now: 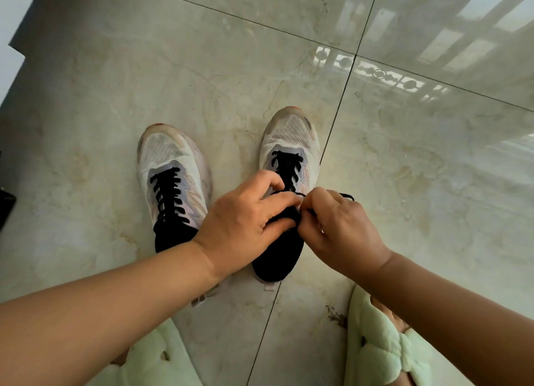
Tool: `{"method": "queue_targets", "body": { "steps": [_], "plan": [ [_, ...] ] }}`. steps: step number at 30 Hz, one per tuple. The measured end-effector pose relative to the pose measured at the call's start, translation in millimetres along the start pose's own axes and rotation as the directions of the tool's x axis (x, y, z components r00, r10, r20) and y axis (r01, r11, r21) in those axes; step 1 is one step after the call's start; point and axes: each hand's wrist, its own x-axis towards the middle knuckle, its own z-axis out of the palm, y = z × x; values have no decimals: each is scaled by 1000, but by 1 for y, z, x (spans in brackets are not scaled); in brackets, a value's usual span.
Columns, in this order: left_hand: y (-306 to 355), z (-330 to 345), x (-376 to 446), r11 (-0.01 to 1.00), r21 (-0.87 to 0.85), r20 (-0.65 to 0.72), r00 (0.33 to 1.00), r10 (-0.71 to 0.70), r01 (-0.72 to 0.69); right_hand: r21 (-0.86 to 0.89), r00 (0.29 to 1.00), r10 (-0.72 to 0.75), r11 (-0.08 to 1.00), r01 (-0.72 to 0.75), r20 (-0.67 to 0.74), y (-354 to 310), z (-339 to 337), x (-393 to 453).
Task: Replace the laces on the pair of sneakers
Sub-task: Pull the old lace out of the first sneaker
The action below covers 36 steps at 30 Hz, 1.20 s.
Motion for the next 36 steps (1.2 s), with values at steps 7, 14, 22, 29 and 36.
{"method": "queue_targets", "body": {
  "steps": [7,14,22,29,36],
  "plan": [
    [0,2,2,1000,14,-26,1000,-14,14,295,938,347,897,-330,-6,11,2,-14],
    [-6,-1,-1,950,-57,-95,945,-312,308,25,989,146,989,-146,-24,-2,-9,-10],
    [-2,0,5,867,-390,-98,923,-373,309,-147,979,191,973,-178,75,-10,-2,-7],
    [-5,-14,13,805,-477,53,925,-375,353,-118,976,205,974,-196,68,-4,-7,-9],
    [3,-3,10,835,-441,20,934,-357,328,-113,979,194,976,-187,60,-4,-6,-7]
  ]
}}
